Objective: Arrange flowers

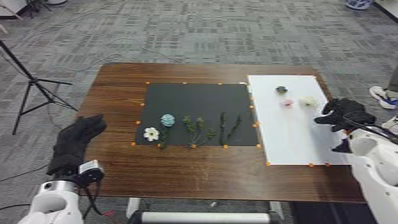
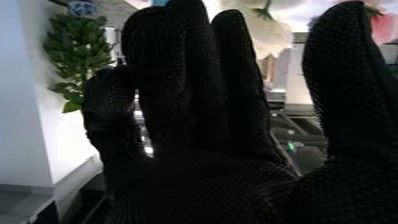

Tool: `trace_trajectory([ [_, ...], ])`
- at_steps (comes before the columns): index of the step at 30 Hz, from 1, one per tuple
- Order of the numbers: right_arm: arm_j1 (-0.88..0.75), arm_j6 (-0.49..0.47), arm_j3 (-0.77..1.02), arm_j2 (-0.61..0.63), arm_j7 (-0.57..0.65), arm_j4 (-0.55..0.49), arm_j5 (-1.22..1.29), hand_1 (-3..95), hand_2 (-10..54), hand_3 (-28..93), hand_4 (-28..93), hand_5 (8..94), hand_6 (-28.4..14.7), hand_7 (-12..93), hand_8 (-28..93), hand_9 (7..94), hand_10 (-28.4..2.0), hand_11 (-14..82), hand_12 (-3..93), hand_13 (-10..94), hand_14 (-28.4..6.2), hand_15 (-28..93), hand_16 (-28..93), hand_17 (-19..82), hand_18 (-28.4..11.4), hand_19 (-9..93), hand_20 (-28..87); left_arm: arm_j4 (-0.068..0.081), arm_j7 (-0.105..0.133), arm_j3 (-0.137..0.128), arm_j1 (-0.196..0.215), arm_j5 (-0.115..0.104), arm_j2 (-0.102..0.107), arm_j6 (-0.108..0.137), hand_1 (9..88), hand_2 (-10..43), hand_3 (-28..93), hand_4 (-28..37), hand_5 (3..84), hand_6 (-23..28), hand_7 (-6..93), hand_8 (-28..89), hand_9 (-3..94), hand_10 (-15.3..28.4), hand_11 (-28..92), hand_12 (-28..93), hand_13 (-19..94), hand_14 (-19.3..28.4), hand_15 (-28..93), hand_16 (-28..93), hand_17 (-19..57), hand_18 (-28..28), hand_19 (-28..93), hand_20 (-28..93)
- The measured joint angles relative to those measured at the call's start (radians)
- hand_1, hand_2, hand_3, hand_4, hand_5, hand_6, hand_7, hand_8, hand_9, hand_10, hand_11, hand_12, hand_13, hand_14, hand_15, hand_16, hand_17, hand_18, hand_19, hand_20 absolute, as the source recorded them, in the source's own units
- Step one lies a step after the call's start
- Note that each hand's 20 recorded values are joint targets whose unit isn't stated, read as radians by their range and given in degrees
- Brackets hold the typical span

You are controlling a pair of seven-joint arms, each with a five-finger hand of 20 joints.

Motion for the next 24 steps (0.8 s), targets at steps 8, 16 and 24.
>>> trace_trajectory([
  [8, -0.021, 0.004, 0.014, 0.003, 0.012, -0.030, 0.078, 34.8, -9.5, 67, -18, 61.4, -0.3, 23, -10, 73.2, -12.9, 18.6, 18.2, 69, -12.2, 60, 32, 35, -24.2, 80, 55, -0.002, 0.001, 0.001, 0.004, 0.000, -0.002, 0.000, 21.7, 14.9, 68, -28.3, 50.1, 3.0, 17.1, -7, 49.2, 13.9, 22, 13, 38, 17.3, 21, -1, 4.3, 8.9, 7, 13],
  [16, -0.004, 0.005, 0.009, 0.017, 0.014, -0.051, 0.111, 34.7, -9.5, 67, -17, 61.6, -0.3, 23, -10, 73.5, -12.9, 18.7, 18.2, 70, -12.2, 60, 32, 35, -24.2, 81, 56, -0.002, 0.000, 0.006, 0.003, 0.000, -0.003, -0.005, 21.7, 14.9, 68, -28.3, 50.1, 3.0, 17.1, -7, 49.2, 13.9, 22, 13, 38, 17.3, 21, -1, 4.3, 8.9, 7, 13],
  [24, 0.030, 0.020, 0.006, 0.021, 0.007, -0.023, 0.041, 34.8, -9.5, 67, -18, 61.3, -0.1, 23, -10, 73.0, -12.8, 18.5, 18.3, 69, -12.2, 60, 32, 34, -24.1, 80, 56, -0.001, -0.001, 0.009, 0.003, 0.000, -0.002, -0.007, 21.8, 14.9, 67, -28.3, 50.1, 2.9, 17.0, -7, 49.2, 13.9, 22, 13, 38, 17.3, 21, -1, 4.3, 8.9, 7, 13],
])
